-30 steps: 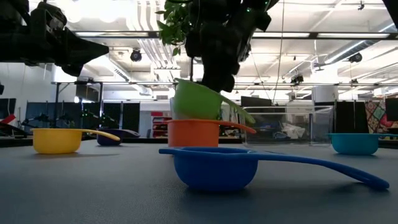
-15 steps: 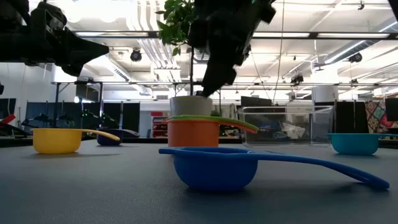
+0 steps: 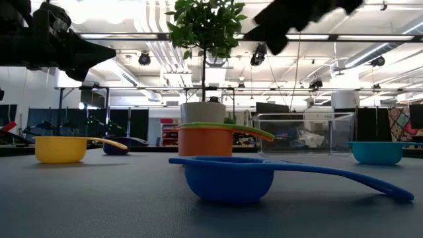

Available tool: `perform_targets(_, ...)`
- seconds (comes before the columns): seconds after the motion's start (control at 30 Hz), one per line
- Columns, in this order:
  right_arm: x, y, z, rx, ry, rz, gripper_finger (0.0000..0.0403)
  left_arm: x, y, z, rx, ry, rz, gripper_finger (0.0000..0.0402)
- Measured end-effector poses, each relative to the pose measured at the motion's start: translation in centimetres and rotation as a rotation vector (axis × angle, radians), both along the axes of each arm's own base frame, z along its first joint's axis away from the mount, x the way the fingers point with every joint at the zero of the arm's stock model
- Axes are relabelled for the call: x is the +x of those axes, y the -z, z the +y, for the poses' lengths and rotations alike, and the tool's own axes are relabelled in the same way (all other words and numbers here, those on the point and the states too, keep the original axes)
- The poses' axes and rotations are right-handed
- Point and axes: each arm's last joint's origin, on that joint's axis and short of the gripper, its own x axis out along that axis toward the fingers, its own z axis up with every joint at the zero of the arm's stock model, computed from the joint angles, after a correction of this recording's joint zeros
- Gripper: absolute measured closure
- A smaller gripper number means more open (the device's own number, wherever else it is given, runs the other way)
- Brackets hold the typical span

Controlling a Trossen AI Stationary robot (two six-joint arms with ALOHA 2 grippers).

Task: Nest measuring cups in basket
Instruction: Stack the violet measuring cup on top of the green measuring cup

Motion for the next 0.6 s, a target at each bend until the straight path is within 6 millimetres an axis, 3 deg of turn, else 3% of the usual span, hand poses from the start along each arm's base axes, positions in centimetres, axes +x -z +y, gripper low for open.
perform_targets(0.17, -4.2, 1.2, 0.5, 0.029, -0.018, -0.145, 0.025, 0.0, 0.0, 0.0, 0.0, 0.0, 0.0, 0.0402)
perform_targets(0.3, -6.5, 1.9, 0.5, 0.054, -0.019, -0.248, 0.0259, 0.0, 0.0, 0.0, 0.0, 0.0, 0.001, 0.0402)
perform_targets(0.6, -9.4, 3.1, 0.3, 0.086, -0.007, -0.306, 0.0273, 0.0, 0.0, 0.0, 0.0, 0.0, -0.004, 0.0402)
